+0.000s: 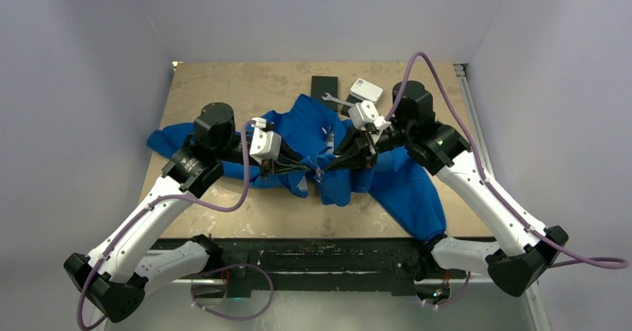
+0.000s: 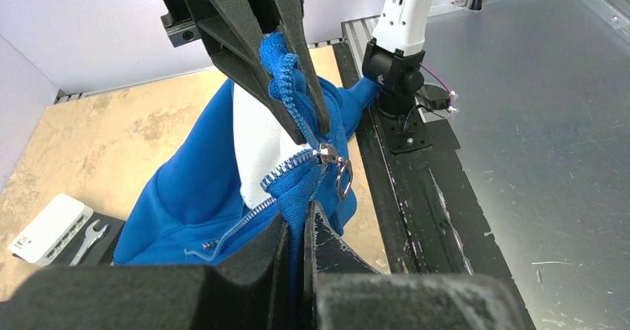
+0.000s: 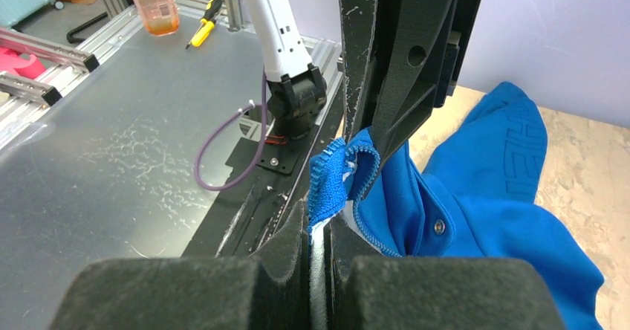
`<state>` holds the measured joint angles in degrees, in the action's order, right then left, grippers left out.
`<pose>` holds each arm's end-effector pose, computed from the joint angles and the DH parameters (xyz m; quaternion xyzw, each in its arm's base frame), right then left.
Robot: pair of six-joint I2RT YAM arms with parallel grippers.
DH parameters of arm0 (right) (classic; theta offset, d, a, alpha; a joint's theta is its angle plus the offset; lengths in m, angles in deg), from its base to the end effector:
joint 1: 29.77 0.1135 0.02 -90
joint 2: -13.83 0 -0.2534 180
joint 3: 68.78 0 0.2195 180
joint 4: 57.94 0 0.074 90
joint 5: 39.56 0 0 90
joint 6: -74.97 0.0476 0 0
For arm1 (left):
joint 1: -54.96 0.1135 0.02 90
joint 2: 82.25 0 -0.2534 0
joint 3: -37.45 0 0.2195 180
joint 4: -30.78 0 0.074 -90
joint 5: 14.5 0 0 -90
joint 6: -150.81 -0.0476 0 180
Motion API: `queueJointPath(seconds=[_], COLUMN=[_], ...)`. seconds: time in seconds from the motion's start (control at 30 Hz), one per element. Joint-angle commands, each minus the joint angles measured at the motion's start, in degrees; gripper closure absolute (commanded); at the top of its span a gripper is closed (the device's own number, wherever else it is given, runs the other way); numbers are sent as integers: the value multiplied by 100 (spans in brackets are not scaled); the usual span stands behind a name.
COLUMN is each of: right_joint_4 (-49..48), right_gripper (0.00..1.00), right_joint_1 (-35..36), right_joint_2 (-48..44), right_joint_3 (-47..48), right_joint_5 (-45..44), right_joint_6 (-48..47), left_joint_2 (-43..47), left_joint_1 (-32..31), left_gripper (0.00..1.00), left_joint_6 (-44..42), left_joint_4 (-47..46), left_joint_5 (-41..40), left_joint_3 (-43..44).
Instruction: Zip up the jacket
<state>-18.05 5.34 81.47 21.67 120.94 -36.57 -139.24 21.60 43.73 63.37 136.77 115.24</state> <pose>0.1475 0.1586 0.4065 -0.6135 0.4154 0.5183 0.4271 0.1290 -0.1349 0.3841 0.5753 0.4671 -0.4683 0.4813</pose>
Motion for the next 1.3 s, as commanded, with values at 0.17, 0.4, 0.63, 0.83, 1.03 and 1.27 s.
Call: queueJointPath(seconds=[0.17,0.4,0.63,0.83,1.03,1.27], right_joint_4=[-115,-109,-127,-102,-100,-171], right_gripper=[100,100,100,100,100,100], right_joint_1=[73,120,140,135,142,160], right_joint_2=[27,107,102,57,165,108], right_joint_3=[448,514,396,389,391,295], right_joint_5=[239,238,142,136,259,366], right_joint_6=[-83,-34,158,215,350,450], left_joint_2=[101,114,158,204,215,185], left_joint_1=[14,-3,-46,-71,-128,-248], left_gripper=[100,100,100,100,100,100], left_joint_6=[-57,-250,-636,-799,-884,-1286], left_joint_4=[-284,-108,163,335,367,753], left_joint_5=[315,376,368,456,552,535], left_joint_3=[-14,-9,-23,-30,-45,-57])
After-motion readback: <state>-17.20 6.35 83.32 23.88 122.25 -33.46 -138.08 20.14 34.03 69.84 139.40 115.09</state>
